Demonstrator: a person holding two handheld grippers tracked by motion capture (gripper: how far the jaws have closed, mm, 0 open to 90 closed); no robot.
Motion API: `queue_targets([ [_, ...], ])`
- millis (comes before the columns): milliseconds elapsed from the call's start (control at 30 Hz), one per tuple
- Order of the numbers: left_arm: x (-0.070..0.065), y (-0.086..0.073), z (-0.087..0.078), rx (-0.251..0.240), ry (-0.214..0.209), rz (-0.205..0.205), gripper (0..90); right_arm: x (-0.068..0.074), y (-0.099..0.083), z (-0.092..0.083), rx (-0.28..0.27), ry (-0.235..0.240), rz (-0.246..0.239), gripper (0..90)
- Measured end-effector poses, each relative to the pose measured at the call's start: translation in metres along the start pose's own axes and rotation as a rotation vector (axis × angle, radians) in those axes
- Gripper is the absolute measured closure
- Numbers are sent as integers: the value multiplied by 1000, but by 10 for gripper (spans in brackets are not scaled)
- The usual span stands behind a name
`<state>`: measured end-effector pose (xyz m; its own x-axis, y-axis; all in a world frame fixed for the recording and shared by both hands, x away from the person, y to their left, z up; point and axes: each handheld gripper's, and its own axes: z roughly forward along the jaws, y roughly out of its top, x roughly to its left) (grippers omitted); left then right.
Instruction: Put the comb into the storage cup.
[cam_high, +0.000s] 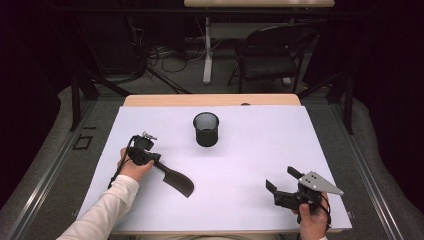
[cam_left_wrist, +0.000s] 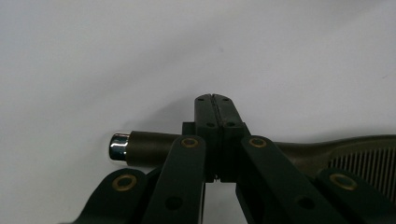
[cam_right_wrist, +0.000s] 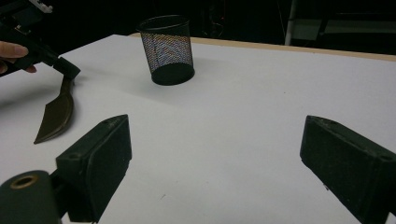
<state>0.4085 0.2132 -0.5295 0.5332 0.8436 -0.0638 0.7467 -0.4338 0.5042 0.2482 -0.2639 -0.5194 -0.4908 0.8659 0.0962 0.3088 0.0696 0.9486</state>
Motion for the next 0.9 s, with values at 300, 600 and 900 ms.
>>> queue_targets([
  [300, 14, -9, -5, 10, 26, -26, 900, 0, 0, 0, 0, 2, -1, 88],
  [600, 17, -23, -10, 18, 13, -27, 900, 0, 0, 0, 1, 1, -1, 89],
  [900, 18, -33, -15, 12, 0, -29, 900, 0, 0, 1, 3, 2, 1, 89],
])
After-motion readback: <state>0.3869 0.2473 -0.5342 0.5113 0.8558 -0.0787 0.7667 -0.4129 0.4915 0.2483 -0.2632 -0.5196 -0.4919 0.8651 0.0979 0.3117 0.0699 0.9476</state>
